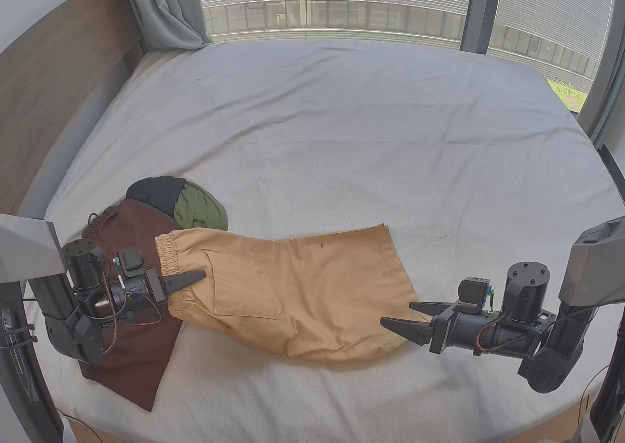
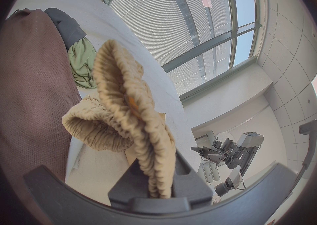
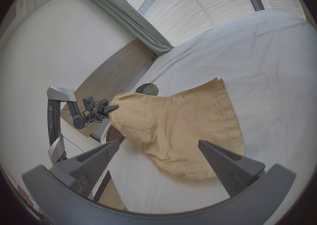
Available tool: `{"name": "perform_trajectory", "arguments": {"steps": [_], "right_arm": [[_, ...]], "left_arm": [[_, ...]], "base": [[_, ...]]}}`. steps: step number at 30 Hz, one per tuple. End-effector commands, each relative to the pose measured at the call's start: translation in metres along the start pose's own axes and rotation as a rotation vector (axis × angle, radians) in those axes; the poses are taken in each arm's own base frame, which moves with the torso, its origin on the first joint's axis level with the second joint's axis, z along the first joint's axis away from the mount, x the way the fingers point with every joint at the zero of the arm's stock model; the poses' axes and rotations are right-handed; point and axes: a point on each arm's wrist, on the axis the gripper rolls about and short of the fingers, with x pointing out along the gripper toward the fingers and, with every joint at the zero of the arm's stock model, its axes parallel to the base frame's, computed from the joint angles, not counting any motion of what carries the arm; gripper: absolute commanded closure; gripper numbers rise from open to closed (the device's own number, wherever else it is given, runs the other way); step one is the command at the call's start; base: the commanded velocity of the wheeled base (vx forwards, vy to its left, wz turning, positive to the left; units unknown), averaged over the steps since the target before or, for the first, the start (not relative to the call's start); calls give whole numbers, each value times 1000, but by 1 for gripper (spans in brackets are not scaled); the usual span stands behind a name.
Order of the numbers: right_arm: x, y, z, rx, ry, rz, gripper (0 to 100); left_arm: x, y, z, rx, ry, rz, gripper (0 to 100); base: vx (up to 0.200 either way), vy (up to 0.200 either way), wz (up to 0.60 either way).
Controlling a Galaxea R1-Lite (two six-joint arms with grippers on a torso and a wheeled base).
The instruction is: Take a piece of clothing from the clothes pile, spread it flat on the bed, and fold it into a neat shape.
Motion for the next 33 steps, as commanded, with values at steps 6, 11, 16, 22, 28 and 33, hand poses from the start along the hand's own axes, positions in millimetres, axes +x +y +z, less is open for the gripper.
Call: {"name": "perform_trajectory", "arguments": {"steps": [6,11,16,22,28,33], "right_arm": [[0,0,0,-2,0,1,0],[-1,2,2,-18,-8,4,0],[-3,3,3,-20,-12,5,0],[-3,3,2,-19,-9,4,0],[-4,4,3,-21,-12,5,0],[-4,4,4,-22,-14,6,0]], "left_arm": [[5,-2,1,13,2,-13,100],[14,-9,-4,16,25,-29,100],[30,-20,-8,35,3,-3,100],[48,-29,-11,59,7,-23,100],[65,-36,-7,96,8,-72,100],[71,-38,-8,102,15,-85,100]], "base": [[0,0,0],[0,0,0],[0,0,0],[0,0,0],[0,0,0],[0,0,0]]}}
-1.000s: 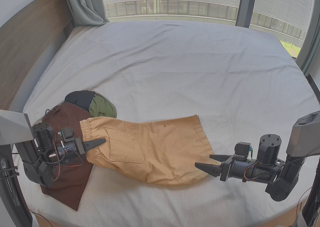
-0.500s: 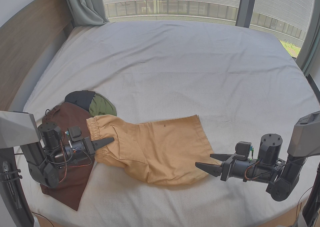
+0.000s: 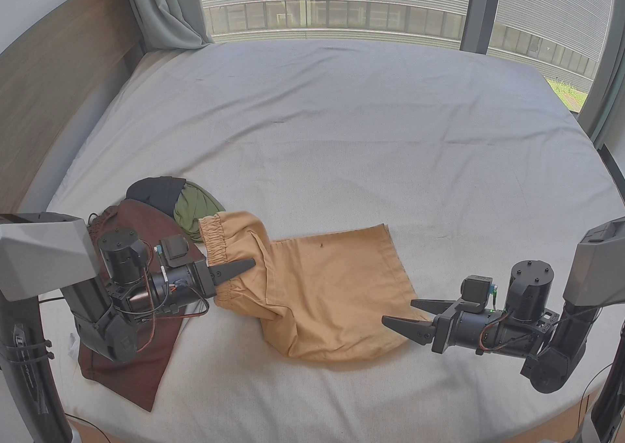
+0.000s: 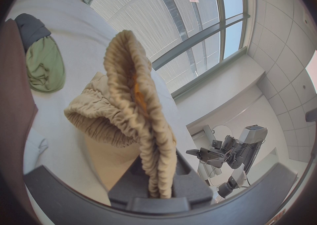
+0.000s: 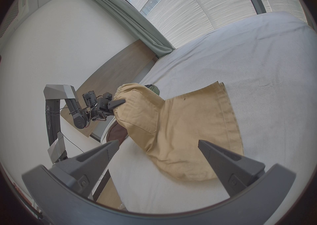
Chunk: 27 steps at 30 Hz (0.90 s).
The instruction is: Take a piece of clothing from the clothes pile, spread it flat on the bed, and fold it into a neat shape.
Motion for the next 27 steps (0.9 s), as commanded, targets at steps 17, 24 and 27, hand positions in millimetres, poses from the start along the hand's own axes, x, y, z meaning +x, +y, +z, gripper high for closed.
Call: {"name": "perform_trajectory", "arguments": {"steps": [17,24,27], "right_arm": [[1,1,1,-4,-3,6,0],[1,1,1,-4,-5,6,0],[1,0,2,-4,-7,5,0]], "left_arm": [[37,-3,-6,34,28,-79,100],[45,-6,-9,27,44,-98,100],[54,-13,-10,18,54,-123,100]], "base": [[0,0,0],[0,0,0],[0,0,0]]}}
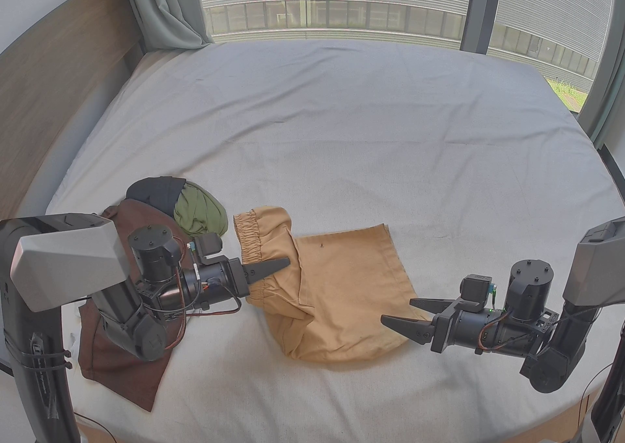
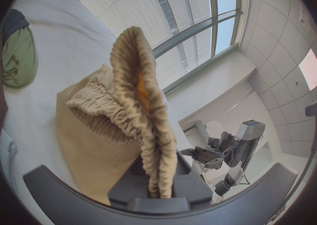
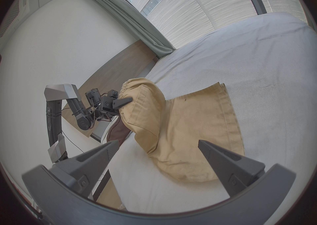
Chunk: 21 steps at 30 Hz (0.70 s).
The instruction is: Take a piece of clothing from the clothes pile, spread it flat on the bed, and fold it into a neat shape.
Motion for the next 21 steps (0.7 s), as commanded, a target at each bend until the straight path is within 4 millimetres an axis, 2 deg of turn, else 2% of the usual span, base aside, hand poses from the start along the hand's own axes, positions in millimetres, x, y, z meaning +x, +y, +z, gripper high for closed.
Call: {"name": "perform_trajectory", "arguments": {"steps": [1,15,21], "right_arm": [[0,0,0,0,-2,0,0],[5,-1,10,-17,-45,6,0],[7,-5,16,-21,-78,-18,0]], "left_arm": [[9,-4,-1,0,8,-25,100],[40,-10,-12,-33,23,-52,100],[54,0,-16,-52,23,-46,100]], "base": [[0,0,0],[0,0,0],[0,0,0]]}}
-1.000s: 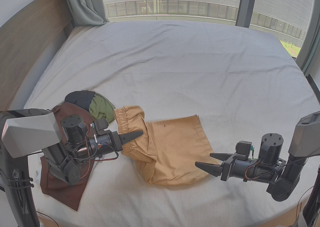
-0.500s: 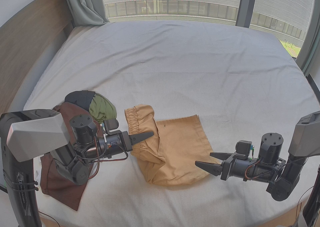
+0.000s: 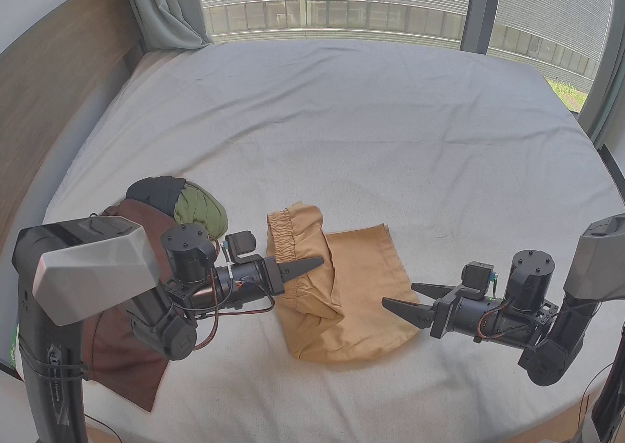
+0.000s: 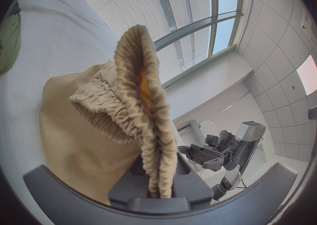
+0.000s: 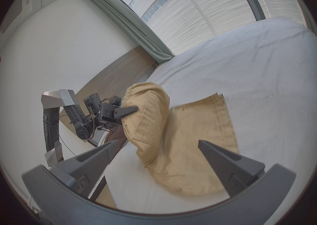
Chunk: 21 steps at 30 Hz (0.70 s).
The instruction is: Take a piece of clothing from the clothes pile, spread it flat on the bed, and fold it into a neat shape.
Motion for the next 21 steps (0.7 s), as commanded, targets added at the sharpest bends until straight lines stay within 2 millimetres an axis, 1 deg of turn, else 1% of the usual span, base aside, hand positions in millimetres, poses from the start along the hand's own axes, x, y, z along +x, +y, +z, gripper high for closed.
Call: {"name": "perform_trajectory", "arguments": {"steps": [1,8,13,21], "right_arm": [[2,-1,3,-4,-16,-3,0],[3,-3,5,-4,-24,-4,0],[3,-3,4,-3,-22,-5,0],[3,-3,4,-3,-22,-5,0]], "left_arm": [[9,9,-6,-18,1,6,100],[28,11,-14,-65,7,-12,100],[33,15,-21,-88,23,-12,100],[40,22,-27,-99,36,-7,100]], "base": [[0,0,0],[0,0,0],[0,0,0],[0,0,0]]}}
